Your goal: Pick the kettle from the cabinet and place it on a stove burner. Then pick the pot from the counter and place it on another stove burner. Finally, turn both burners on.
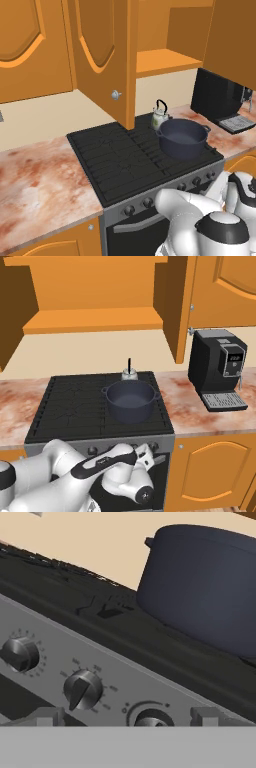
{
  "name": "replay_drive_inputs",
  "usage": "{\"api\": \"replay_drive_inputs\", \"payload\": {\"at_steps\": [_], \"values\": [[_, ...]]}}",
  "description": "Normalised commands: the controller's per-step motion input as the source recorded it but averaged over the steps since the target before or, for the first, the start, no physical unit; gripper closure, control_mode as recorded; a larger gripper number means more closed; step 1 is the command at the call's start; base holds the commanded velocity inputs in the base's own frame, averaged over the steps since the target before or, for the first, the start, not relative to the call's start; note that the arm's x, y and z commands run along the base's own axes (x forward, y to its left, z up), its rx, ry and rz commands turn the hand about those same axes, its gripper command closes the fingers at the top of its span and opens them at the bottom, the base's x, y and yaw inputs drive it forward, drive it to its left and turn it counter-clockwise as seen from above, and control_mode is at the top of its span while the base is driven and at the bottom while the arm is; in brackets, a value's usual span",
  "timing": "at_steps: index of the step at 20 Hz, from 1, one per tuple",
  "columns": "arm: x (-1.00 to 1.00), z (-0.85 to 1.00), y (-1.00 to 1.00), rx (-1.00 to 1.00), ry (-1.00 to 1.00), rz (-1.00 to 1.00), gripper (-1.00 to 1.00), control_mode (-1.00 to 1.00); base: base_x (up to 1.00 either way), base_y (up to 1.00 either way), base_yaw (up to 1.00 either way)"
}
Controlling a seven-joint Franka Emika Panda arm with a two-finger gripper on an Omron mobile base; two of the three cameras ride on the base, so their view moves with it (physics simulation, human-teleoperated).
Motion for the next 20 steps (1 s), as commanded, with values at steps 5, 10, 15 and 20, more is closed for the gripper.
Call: {"api": "replay_drive_inputs", "payload": {"at_steps": [5,10,15,20], "values": [[0.05,-0.09,0.02,0.0,0.0,-0.08,-1.0,-1.0,0.0,0.0,0.0],[0.14,-0.07,0.08,0.0,0.0,-0.04,-1.0,-1.0,0.0,0.0,0.0],[0.18,-0.05,0.19,0.0,0.0,0.0,-1.0,-1.0,0.0,0.0,0.0],[0.14,-0.03,0.15,0.0,0.0,0.0,-1.0,-1.0,0.0,0.0,0.0]]}}
